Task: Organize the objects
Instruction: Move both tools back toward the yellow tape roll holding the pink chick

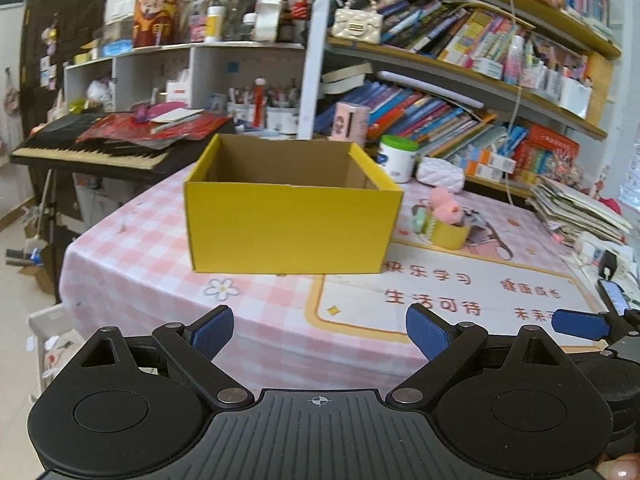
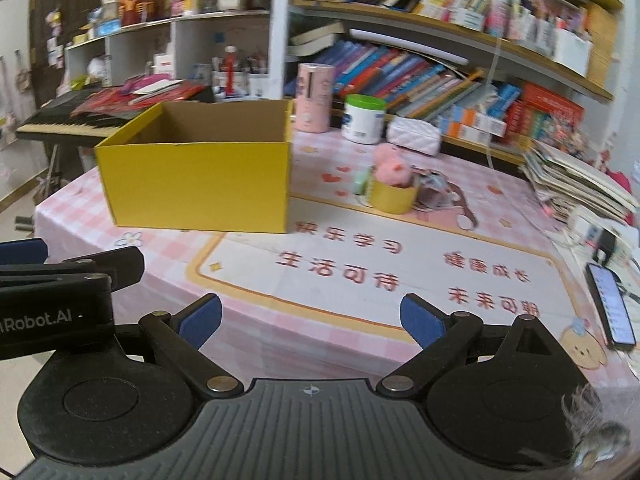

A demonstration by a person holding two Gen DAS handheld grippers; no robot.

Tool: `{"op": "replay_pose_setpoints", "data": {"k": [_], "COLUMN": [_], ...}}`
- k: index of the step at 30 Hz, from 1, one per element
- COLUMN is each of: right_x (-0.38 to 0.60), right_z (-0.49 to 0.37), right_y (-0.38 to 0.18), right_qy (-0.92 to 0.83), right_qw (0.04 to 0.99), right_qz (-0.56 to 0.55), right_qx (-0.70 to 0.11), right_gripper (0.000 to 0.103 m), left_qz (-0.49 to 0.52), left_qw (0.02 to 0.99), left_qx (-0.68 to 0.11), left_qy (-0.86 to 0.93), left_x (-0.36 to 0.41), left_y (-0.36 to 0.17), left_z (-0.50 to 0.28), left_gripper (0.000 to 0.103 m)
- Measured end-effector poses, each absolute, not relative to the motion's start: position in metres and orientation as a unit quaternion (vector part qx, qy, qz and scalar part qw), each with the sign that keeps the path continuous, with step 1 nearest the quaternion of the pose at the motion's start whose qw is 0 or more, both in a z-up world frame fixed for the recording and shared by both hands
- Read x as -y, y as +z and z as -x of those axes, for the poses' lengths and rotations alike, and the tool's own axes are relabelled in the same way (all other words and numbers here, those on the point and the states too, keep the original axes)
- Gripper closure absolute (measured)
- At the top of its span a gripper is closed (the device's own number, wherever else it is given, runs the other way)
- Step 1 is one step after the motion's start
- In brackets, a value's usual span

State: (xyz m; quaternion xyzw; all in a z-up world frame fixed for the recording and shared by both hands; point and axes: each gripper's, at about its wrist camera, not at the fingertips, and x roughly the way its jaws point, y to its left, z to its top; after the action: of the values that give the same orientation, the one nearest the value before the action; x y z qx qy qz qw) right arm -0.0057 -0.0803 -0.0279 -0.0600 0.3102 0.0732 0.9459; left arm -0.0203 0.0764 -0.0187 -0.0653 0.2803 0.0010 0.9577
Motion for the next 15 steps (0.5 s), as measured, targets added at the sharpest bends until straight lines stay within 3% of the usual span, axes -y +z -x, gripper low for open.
{"op": "replay_pose_setpoints", "data": {"k": [15], "right_x": [0.095], "right_z": [-0.004], "right_y": [-0.025], "right_qy": [0.045], "right_qw": [0.948], "right_qz": [0.057], "right_qx": [-0.311], "right_gripper": [0.006], "left_qz": [0.066], "left_qw": [0.957], "left_qx": [-0.280], "left_qy": [-0.022], "left_x": [-0.064], "left_y": [-0.018], "left_z": [0.001], "left_gripper": [0.008]}}
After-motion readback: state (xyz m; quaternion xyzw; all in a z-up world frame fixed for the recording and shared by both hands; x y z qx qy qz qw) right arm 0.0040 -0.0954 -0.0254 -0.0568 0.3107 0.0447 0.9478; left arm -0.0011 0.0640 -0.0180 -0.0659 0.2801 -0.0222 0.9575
